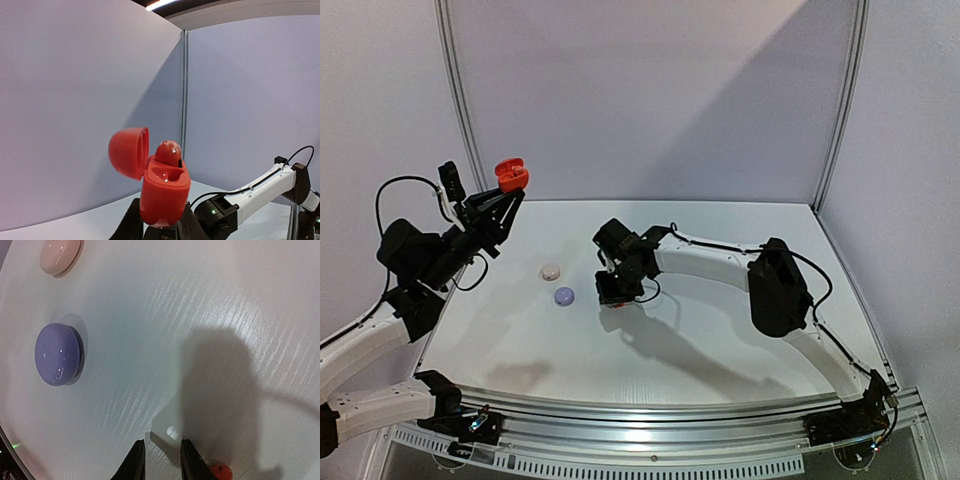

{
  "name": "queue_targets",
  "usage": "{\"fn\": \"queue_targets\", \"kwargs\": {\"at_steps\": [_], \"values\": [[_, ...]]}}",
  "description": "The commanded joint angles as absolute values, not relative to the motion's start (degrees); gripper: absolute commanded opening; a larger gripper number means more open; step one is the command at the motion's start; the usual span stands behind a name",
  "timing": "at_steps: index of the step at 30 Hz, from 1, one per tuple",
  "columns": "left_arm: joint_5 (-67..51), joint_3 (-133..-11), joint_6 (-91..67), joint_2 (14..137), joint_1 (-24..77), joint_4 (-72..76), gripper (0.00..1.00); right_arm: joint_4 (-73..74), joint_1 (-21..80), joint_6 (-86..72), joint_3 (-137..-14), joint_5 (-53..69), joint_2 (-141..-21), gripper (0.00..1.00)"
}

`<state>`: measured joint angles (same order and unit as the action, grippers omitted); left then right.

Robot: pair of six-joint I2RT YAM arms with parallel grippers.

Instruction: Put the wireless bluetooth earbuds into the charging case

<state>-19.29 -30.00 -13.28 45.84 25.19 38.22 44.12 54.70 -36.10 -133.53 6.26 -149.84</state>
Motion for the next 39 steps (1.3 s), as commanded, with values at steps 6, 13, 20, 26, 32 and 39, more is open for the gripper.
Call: {"fn": "queue_targets", "kwargs": {"at_steps": [6, 13, 20, 26, 32, 39], "values": [[-19.8, -29.2, -12.7, 46.2, 24.5, 37.6, 0.0, 51.4, 54.8, -33.7, -131.0, 4.6, -148.0, 0.24], [-19.6, -29.0, -12.7, 46.3, 24.4, 37.6, 0.0, 52.6, 54.8, -32.4, -128.8, 4.9, -145.2, 0.24], [-19.6, -28.8, -12.6, 46.2, 24.5, 37.4, 0.0, 50.7, 54.8, -30.2, -128.9, 10.7, -143.9, 0.25], [-19.7, -29.0, -12.7, 46.2, 24.5, 37.4, 0.0, 40.7, 54.8, -25.2, -126.5, 17.9, -138.0, 0.27], [-19.7, -29.2, -12.5, 46.2, 24.5, 37.3, 0.0, 40.1, 52.1, -28.7, -123.3, 9.8, -133.8, 0.38], [-19.8, -29.3, -12.4, 46.1, 24.4, 37.1, 0.0, 49.5, 50.7, -32.0, -129.0, 4.2, -140.6, 0.38]]}}
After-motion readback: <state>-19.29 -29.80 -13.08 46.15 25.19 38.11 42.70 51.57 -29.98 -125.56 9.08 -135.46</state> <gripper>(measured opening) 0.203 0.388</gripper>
